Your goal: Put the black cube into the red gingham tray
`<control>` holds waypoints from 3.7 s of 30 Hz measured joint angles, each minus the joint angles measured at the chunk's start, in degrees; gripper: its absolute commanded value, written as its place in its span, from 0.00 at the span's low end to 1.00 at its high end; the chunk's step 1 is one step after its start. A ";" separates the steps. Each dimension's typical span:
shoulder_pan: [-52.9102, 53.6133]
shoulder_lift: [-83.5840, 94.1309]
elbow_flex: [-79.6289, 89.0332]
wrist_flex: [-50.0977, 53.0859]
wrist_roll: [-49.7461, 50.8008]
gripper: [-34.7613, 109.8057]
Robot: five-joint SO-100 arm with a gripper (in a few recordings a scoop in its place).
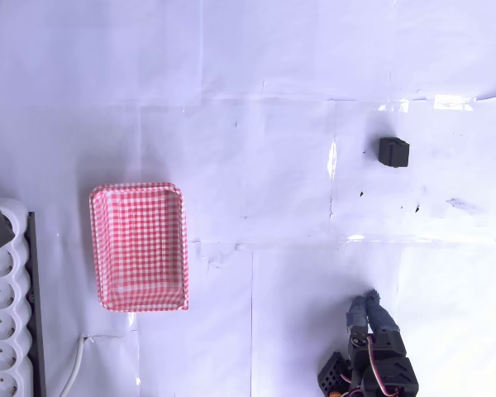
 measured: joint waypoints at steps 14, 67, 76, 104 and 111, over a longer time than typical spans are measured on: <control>0.00 0.00 0.00 0.00 0.00 0.24; 7.65 74.36 1.85 -101.25 9.58 0.62; 8.53 103.36 13.54 -123.40 7.21 0.64; 9.58 136.41 56.25 -128.23 1.05 0.63; 8.88 137.64 60.56 -125.42 -0.70 0.63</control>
